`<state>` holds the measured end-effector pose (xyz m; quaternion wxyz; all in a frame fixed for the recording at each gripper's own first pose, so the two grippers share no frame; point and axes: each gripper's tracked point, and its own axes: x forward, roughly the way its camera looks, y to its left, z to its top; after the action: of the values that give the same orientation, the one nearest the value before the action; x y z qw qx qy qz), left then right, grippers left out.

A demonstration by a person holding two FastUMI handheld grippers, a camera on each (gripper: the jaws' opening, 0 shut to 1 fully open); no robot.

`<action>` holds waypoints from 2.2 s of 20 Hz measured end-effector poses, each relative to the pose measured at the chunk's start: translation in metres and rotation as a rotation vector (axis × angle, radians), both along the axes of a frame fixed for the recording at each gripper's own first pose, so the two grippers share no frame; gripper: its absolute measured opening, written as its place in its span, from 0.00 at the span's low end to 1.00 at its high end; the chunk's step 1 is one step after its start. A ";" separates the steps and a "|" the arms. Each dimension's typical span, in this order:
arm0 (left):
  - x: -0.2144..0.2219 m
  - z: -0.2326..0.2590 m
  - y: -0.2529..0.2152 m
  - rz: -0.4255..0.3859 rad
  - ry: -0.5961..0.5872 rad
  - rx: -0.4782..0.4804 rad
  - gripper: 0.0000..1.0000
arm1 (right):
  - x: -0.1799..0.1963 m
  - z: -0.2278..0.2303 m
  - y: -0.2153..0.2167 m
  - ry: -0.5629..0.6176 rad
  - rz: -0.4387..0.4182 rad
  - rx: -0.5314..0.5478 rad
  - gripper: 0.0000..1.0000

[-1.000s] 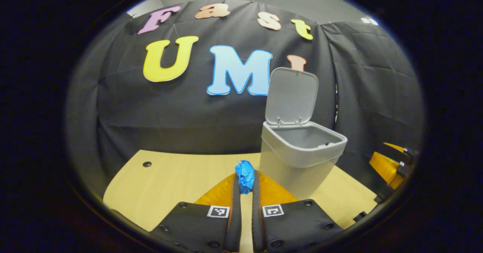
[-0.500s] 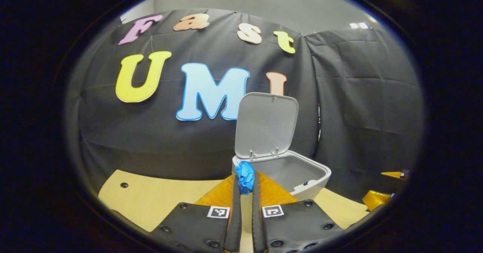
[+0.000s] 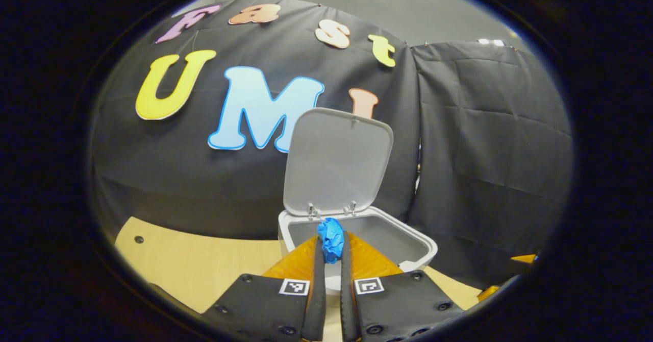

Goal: Press the lid of the desktop garbage bin to open it, pick up the crumpled paper on the desktop and throw it into the bin, then pick up the pop can on the desktop and drop it into the bin, and finally close the garbage bin lid.

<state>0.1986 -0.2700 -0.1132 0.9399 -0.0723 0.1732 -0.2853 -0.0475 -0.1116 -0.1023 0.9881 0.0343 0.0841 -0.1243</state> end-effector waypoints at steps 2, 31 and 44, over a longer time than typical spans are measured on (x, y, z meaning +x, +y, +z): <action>0.000 -0.004 -0.005 -0.005 0.014 -0.001 0.21 | -0.002 -0.001 -0.002 0.008 -0.007 0.001 0.94; -0.041 0.045 0.077 0.117 -0.104 0.028 0.95 | 0.017 -0.019 0.114 0.042 0.342 0.093 0.95; -0.086 0.061 0.149 0.258 -0.160 0.067 1.00 | 0.012 -0.072 0.184 0.196 0.521 0.152 0.95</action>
<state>0.1128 -0.1215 -0.0525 0.9814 -0.0395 0.0965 -0.1612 -0.0353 0.0720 -0.1742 0.9684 0.0734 0.1942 0.1379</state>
